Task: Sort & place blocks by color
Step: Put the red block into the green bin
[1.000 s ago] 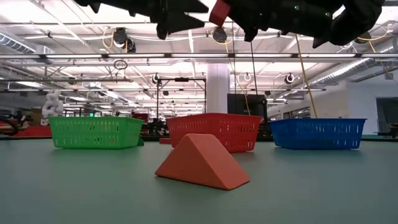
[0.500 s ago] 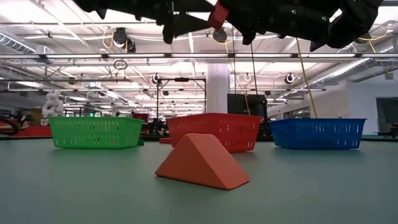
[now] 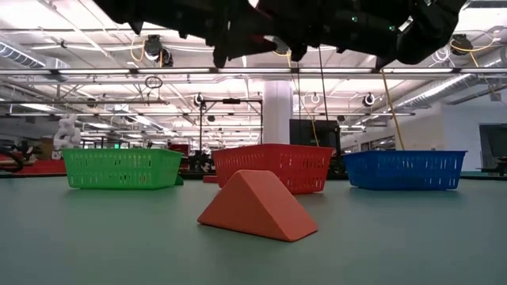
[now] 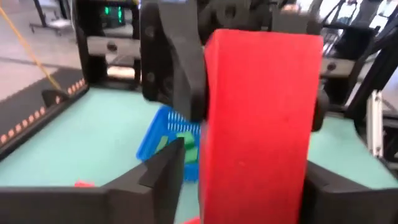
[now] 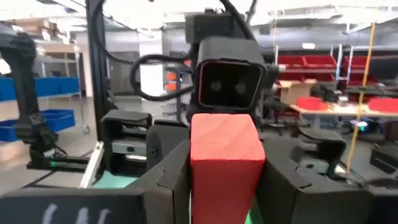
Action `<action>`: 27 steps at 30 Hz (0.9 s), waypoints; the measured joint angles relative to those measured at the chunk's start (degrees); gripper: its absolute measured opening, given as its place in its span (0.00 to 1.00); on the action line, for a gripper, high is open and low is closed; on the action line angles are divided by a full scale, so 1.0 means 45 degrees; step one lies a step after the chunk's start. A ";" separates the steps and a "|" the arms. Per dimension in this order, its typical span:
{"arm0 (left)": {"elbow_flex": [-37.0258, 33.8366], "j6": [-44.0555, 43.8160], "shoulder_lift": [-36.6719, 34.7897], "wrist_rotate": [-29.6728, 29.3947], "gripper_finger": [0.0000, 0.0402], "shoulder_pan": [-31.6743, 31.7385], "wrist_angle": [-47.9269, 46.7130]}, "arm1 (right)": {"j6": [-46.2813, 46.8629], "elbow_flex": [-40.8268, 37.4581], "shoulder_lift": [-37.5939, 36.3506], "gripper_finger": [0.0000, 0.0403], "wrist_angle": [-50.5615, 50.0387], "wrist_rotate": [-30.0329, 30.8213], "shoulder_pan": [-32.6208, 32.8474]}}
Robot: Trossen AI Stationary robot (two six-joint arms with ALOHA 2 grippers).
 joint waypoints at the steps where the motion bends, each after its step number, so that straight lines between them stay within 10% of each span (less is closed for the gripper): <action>1: 0.0000 0.0005 0.0000 -0.0026 0.43 0.0010 -0.0198 | -0.0004 -0.0010 0.0002 0.32 -0.0082 0.0052 -0.0021; 13: 0.0010 0.0594 -0.1424 -0.0222 0.32 0.0412 -0.2219 | 0.0290 -0.0024 -0.0008 0.57 0.0049 0.0126 -0.0202; 27: 0.0000 -0.3870 -0.3444 -0.5591 0.32 0.0372 -1.2623 | 0.0241 -0.0024 -0.0115 0.58 -0.0077 0.0050 -0.0196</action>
